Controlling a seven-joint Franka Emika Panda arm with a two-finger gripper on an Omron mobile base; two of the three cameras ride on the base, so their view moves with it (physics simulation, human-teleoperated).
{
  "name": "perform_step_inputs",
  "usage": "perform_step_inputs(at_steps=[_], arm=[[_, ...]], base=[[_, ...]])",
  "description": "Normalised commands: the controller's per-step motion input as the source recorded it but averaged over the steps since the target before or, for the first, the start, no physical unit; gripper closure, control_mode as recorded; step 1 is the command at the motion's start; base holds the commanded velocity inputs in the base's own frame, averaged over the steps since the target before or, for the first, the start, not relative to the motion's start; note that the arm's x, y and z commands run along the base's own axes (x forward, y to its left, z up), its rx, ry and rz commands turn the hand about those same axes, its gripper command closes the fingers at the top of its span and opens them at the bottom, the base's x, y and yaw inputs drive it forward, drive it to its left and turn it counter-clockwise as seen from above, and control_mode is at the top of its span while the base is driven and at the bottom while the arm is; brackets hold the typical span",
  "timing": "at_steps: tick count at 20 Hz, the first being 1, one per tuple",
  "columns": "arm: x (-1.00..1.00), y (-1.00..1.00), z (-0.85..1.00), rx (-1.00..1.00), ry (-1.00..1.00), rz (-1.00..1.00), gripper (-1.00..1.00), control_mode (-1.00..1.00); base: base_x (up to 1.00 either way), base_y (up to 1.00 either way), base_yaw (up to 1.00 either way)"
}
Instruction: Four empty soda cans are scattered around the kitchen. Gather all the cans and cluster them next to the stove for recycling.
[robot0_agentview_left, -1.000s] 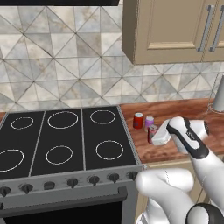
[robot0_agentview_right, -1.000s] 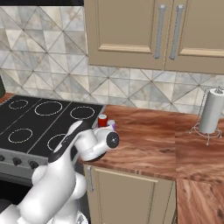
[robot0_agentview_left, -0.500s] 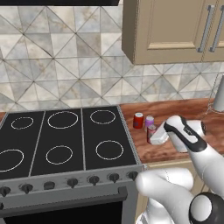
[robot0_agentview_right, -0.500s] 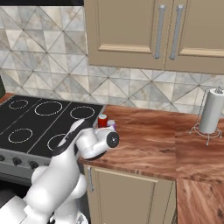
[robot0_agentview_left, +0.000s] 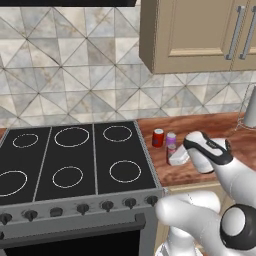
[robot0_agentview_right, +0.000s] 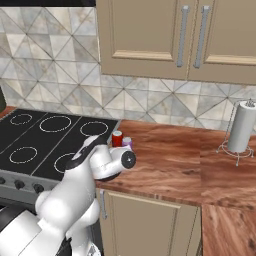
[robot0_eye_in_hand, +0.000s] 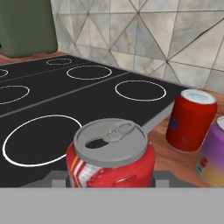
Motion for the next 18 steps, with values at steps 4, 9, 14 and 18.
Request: perform_step_inputs(at_steps=[4, 9, 14, 18], arm=[[0.14, 0.00, -0.16, 0.00, 0.02, -0.02, 1.00, -1.00], [0.14, 0.00, -0.16, 0.00, 0.01, -0.02, 1.00, -1.00], [0.15, 0.00, -0.14, 0.00, 0.01, -0.02, 1.00, -1.00], [0.17, -0.01, -0.12, 0.00, 0.02, -0.02, 1.00, -1.00]], base=[[0.00, 0.00, 0.00], [0.00, 0.00, 0.00], [0.00, 0.00, 0.00], [0.00, 0.00, 0.00]])
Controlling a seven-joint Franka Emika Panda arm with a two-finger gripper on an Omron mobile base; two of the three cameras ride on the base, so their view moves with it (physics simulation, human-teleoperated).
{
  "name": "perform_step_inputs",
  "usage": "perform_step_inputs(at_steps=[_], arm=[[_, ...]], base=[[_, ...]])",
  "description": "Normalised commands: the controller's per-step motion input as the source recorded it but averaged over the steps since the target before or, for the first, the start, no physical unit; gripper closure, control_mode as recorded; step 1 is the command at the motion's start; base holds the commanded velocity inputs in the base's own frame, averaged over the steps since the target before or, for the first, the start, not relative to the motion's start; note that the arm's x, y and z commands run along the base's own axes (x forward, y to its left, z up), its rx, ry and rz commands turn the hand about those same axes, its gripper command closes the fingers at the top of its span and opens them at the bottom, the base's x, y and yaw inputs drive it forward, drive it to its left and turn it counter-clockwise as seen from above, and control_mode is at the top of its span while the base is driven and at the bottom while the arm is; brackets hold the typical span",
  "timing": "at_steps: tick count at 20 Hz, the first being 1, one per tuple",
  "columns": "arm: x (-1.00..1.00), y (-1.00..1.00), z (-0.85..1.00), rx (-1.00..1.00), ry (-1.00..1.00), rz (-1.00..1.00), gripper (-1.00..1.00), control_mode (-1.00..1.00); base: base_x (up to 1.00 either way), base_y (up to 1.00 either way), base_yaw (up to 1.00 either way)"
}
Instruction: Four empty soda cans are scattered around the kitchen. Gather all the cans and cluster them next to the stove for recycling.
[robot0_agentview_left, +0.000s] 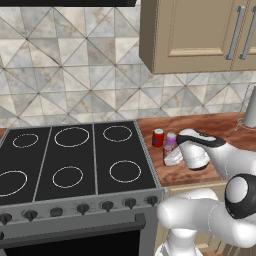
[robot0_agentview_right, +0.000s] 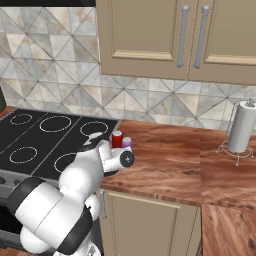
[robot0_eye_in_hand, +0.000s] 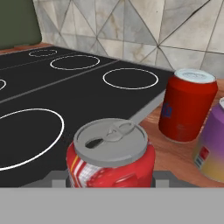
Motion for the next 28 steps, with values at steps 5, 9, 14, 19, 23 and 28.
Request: perform_step_inputs(at_steps=[5, 9, 14, 19, 23, 28], arm=[[0.17, -0.01, -0.12, 0.00, 0.00, -0.02, 1.00, -1.00], [0.19, -0.03, -0.13, 0.00, 0.00, -0.02, 1.00, -1.00], [0.22, -0.06, -0.13, 0.00, 0.00, -0.02, 1.00, -1.00], [0.16, -0.09, -0.14, 0.00, 0.00, -0.02, 1.00, -1.00], [0.16, -0.04, -0.15, 0.00, 0.00, -0.02, 1.00, -1.00], [0.20, -0.05, -0.16, 0.00, 0.00, -0.02, 1.00, -1.00]], base=[[0.00, 0.00, 0.00], [0.00, 0.00, 0.00], [0.00, 0.00, 0.00], [0.00, 0.00, 0.00], [0.00, 0.00, 0.00], [0.00, 0.00, 0.00]])
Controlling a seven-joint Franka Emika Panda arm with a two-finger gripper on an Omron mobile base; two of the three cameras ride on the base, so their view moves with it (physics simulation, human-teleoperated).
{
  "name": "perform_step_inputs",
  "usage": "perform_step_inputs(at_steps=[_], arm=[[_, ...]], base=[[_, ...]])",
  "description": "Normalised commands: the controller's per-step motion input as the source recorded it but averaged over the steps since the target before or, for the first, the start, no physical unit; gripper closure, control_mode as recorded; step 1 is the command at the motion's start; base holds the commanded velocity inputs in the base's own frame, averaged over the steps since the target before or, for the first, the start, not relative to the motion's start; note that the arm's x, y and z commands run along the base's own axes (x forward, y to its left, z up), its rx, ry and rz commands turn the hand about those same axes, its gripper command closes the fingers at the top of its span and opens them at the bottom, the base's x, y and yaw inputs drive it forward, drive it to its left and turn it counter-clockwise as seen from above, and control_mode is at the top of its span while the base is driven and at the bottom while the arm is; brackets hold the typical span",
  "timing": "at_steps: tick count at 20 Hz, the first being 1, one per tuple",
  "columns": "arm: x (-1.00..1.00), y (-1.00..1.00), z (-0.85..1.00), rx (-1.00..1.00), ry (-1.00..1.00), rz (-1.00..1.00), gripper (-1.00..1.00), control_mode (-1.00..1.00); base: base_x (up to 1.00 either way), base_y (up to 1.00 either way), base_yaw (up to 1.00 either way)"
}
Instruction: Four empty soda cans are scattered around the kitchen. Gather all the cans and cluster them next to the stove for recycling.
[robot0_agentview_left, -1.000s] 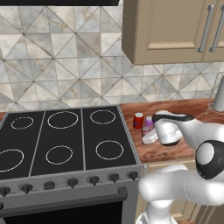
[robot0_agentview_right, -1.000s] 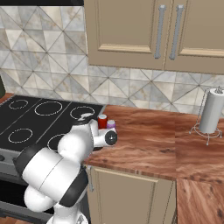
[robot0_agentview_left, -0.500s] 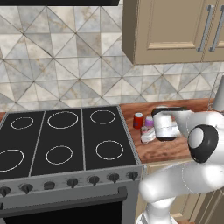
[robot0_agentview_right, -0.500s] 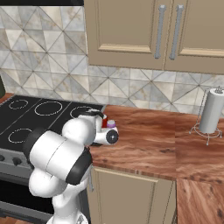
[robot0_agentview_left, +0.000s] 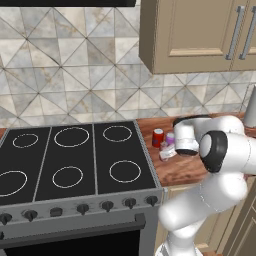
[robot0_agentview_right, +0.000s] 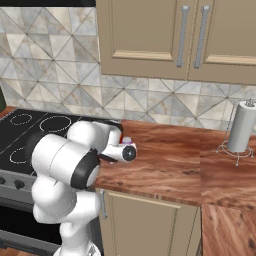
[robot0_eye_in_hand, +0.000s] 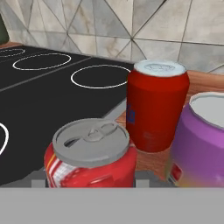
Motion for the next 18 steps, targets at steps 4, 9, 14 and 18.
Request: perform_step_inputs(at_steps=[4, 9, 14, 18], arm=[[0.19, -0.04, -0.18, 0.00, 0.00, -0.02, 1.00, -1.00], [0.06, -0.01, -0.16, 0.00, 0.00, -0.01, 1.00, -1.00], [0.02, 0.00, -0.15, 0.00, 0.00, -0.01, 1.00, -1.00], [0.03, 0.00, -0.17, 0.00, 0.00, -0.01, 1.00, -1.00]], base=[[0.00, 0.00, 0.00], [0.00, 0.00, 0.00], [0.00, 0.00, 0.00], [0.00, 0.00, 0.00]])
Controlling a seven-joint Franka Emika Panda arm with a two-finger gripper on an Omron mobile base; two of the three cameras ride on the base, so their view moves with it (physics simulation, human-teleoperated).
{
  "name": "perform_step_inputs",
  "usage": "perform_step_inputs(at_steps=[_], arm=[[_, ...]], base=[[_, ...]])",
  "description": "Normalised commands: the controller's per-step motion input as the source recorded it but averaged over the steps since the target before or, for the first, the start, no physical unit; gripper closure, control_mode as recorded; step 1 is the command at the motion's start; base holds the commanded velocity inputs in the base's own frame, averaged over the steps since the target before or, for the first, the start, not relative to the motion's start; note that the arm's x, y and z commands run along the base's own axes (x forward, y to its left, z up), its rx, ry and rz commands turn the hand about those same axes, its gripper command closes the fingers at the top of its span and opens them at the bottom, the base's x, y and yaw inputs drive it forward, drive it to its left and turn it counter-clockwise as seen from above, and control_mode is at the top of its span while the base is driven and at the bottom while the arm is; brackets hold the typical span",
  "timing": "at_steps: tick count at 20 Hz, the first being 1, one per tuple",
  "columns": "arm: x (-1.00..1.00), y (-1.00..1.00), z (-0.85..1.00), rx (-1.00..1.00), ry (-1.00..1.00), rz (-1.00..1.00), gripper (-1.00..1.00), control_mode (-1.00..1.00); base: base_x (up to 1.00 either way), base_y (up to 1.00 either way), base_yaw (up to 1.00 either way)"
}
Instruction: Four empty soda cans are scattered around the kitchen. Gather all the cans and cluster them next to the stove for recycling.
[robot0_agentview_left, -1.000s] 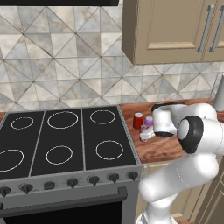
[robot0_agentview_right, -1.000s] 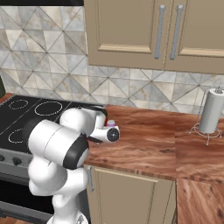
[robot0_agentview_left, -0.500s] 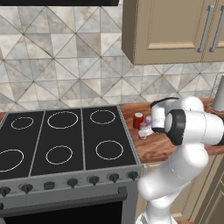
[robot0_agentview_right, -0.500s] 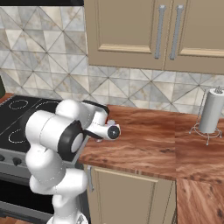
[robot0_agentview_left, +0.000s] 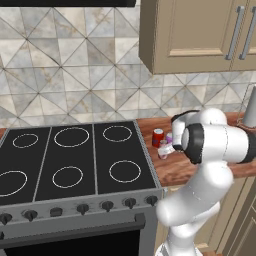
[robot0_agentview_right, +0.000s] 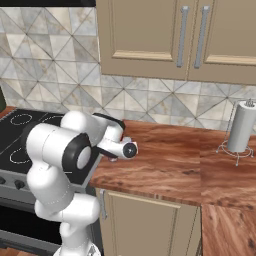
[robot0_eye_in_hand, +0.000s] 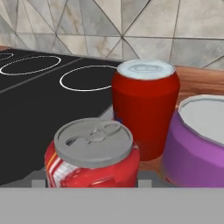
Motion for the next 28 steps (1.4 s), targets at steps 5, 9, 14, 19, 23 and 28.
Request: perform_step_inputs(at_steps=[5, 9, 14, 19, 23, 28], arm=[[0.03, 0.00, -0.17, 0.00, 0.00, 0.00, -1.00, -1.00], [0.02, 0.00, -0.16, 0.00, 0.00, 0.00, -1.00, -1.00], [0.00, 0.00, -0.12, 0.00, 0.00, 0.00, -1.00, -1.00], [0.00, 0.00, -0.09, 0.00, 0.00, 0.00, -1.00, -1.00], [0.00, 0.00, -0.10, 0.00, 0.00, 0.00, -1.00, -1.00], [-0.13, 0.00, -0.12, 0.00, 0.01, 0.00, -1.00, -1.00]], base=[[0.00, 0.00, 0.00], [0.00, 0.00, 0.00], [0.00, 0.00, 0.00], [0.00, 0.00, 0.00], [0.00, 0.00, 0.00], [0.00, 0.00, 0.00]])
